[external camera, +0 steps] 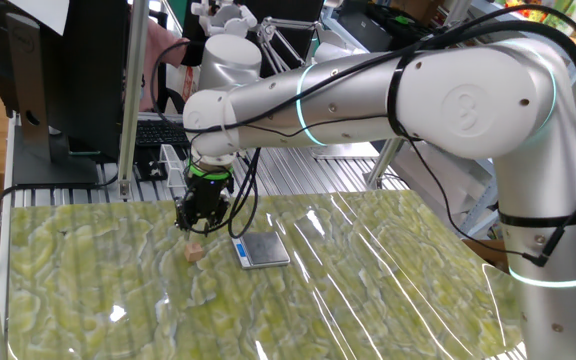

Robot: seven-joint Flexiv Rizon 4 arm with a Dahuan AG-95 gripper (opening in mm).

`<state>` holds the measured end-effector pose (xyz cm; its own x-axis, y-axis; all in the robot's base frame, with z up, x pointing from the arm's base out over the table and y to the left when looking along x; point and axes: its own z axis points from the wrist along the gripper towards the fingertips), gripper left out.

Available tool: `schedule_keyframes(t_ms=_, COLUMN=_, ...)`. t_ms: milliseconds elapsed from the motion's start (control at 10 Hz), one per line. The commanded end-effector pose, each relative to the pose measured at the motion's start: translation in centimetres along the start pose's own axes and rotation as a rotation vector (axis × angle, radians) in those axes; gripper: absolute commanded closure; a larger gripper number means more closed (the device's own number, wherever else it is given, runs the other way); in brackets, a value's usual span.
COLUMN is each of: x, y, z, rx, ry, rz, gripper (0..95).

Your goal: Place the block on the scale

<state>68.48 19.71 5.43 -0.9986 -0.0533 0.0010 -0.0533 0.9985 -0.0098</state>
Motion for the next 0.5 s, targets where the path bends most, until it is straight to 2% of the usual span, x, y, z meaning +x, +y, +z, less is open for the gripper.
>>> schedule_keyframes(t_ms=100, x=0.13, y=-0.01, z=0.07, rx=-0.001, ry=0.0, rz=0.0, gripper=57.0)
schedule_keyframes(t_ms=500, x=0.03, y=0.2, z=0.69, rx=-0.006, ry=0.008, rz=0.009, gripper=57.0)
